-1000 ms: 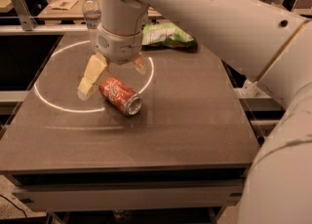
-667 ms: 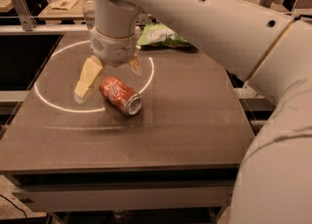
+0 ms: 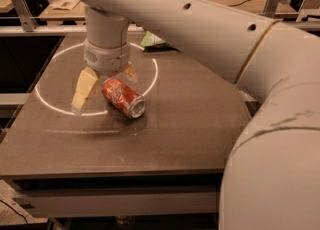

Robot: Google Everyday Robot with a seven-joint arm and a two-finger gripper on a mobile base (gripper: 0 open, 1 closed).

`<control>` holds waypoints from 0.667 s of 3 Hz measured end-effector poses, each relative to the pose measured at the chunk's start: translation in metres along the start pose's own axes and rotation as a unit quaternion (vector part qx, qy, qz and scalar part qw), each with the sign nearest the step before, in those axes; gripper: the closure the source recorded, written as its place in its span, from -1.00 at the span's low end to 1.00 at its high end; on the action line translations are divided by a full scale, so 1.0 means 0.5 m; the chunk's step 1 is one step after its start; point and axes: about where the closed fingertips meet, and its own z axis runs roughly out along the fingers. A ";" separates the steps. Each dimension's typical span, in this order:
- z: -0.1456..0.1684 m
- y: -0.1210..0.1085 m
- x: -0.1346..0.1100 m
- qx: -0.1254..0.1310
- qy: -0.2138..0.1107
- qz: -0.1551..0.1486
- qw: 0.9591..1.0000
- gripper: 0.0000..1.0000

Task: Place coke can upright

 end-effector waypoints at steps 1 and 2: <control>0.027 -0.010 0.010 -0.004 0.015 0.006 1.000 -1.00; 0.042 -0.018 0.024 -0.007 0.024 0.010 1.000 -0.65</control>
Offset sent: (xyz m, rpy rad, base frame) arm -0.0080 -0.0272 -0.0302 -0.0671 0.0813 -0.0178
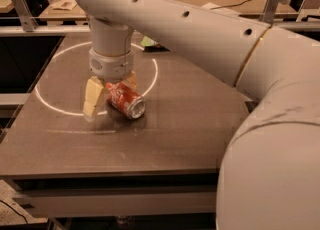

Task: Place coke can upright

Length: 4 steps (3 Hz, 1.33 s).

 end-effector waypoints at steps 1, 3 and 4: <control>0.012 -0.002 0.016 -0.005 0.007 -0.001 1.000 -0.19; 0.007 0.000 0.019 -0.007 0.009 -0.002 1.000 0.76; -0.036 0.004 0.018 -0.020 -0.041 -0.034 0.998 1.00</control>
Offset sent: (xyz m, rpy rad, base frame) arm -0.0274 -0.0217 -0.0146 -0.0329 0.0801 0.0333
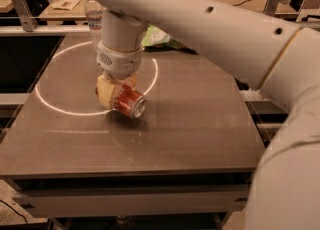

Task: Place coke can upright

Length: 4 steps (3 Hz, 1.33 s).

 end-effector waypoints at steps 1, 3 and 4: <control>-0.093 0.013 -0.006 -0.015 -0.117 -0.060 0.991 1.00; -0.175 0.011 -0.010 0.000 -0.225 -0.150 0.963 1.00; -0.175 0.012 -0.011 0.000 -0.225 -0.150 0.963 1.00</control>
Offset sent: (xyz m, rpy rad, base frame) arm 0.0044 -0.0189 0.1387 0.5924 -0.4840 0.3098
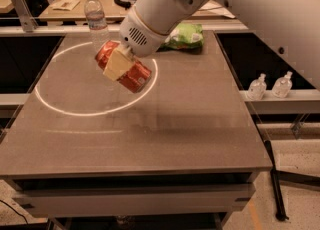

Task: Place coke can upright

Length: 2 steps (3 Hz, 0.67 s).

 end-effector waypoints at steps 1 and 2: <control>0.009 0.001 0.008 -0.008 -0.032 0.004 0.999 1.00; 0.037 0.005 0.025 -0.037 -0.121 0.008 0.992 1.00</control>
Offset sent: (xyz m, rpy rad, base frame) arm -0.0069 -0.0096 -0.0294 0.5260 -0.1240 0.1125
